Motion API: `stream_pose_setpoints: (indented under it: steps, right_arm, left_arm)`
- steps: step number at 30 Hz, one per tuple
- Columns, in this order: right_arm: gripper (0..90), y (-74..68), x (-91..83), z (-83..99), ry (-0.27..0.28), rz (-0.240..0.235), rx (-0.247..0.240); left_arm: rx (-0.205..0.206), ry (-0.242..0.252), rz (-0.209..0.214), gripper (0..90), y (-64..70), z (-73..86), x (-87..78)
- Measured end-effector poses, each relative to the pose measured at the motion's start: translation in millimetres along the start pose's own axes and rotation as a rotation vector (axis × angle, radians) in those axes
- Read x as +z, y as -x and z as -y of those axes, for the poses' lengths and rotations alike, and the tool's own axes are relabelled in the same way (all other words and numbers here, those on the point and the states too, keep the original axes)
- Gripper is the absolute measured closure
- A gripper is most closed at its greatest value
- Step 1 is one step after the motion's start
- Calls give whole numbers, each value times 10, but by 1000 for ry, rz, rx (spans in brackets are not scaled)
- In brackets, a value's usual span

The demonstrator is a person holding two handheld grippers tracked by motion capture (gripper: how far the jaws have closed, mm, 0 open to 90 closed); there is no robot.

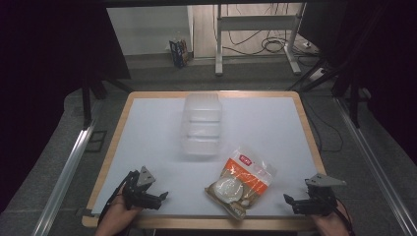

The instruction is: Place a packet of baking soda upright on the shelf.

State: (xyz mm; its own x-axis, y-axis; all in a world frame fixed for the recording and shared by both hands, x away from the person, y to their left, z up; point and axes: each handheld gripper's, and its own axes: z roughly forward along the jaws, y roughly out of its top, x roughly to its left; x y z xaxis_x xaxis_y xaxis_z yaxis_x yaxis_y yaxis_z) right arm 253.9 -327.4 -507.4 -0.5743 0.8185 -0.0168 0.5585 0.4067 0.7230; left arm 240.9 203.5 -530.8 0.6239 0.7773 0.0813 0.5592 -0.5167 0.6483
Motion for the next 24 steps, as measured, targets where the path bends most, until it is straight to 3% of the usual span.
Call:
stream_pose_setpoints:
  steps: [3, 5, 13, 19, 24]
  right_arm:
    - [28, 23, -5, -26, 28, -6, -7]
    - [28, 28, 4, -17, 17, -17, -2]
    - [28, 46, 1, -6, 46, -38, 37]
    - [14, 39, 2, -6, 50, -62, 33]
    - [19, 33, -3, -13, 51, -51, 16]
  left_arm:
    - [-2, 1, -2, 56, -7, 5, -13]
    - [-7, 6, -2, 55, -13, 9, -19]
    - [1, 7, -3, 53, -8, 9, -20]
    - [11, 10, -4, 55, 6, 8, -17]
    - [15, 11, -4, 56, 10, 10, -19]
